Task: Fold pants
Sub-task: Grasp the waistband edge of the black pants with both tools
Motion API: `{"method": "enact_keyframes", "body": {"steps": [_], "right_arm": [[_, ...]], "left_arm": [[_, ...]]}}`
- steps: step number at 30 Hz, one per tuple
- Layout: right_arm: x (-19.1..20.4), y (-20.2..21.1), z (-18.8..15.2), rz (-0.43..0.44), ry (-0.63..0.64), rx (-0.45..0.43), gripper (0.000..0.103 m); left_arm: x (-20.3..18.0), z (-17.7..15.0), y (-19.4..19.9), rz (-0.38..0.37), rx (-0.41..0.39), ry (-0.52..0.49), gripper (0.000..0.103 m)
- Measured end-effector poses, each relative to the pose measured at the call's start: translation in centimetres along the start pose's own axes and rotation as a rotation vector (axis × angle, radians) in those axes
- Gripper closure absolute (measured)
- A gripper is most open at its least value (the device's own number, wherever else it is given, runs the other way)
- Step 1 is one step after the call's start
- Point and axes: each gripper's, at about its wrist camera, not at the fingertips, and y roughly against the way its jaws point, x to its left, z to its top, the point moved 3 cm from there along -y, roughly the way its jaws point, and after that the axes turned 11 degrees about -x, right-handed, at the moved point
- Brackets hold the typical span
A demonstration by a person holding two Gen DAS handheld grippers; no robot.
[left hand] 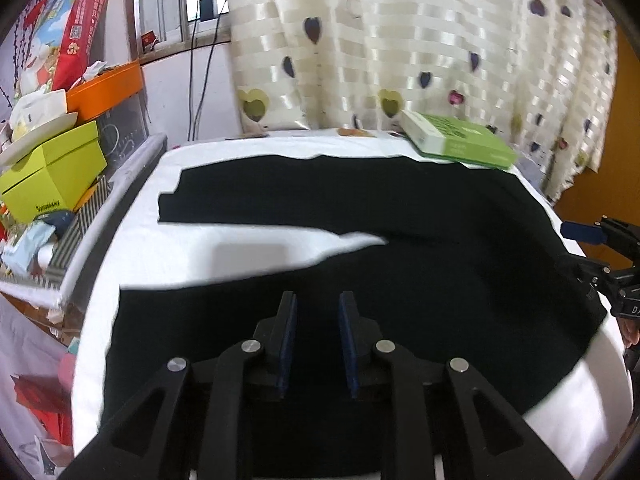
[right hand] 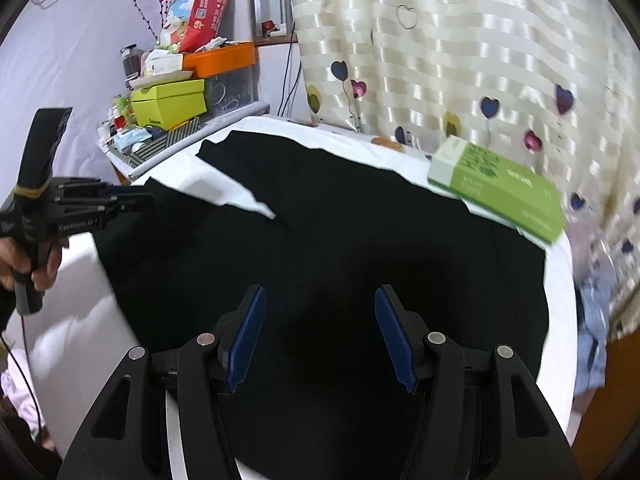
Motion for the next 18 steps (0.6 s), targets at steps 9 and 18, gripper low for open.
{"method": "enact_keyframes", "body": {"steps": [9,18], "right_arm": [[-5.4,-9.3,3.3,0.034,0.022,0.053,0.045],[-8.7,-18.1,6.3,0.109,0.028,0.088,0.045]], "left_arm": [[3.0,4.6,-8.7,0.007,0.051,-0.044,0.079],[5.0,9.4,-17.4,0.024,0.053,-0.055,0.060]]}}
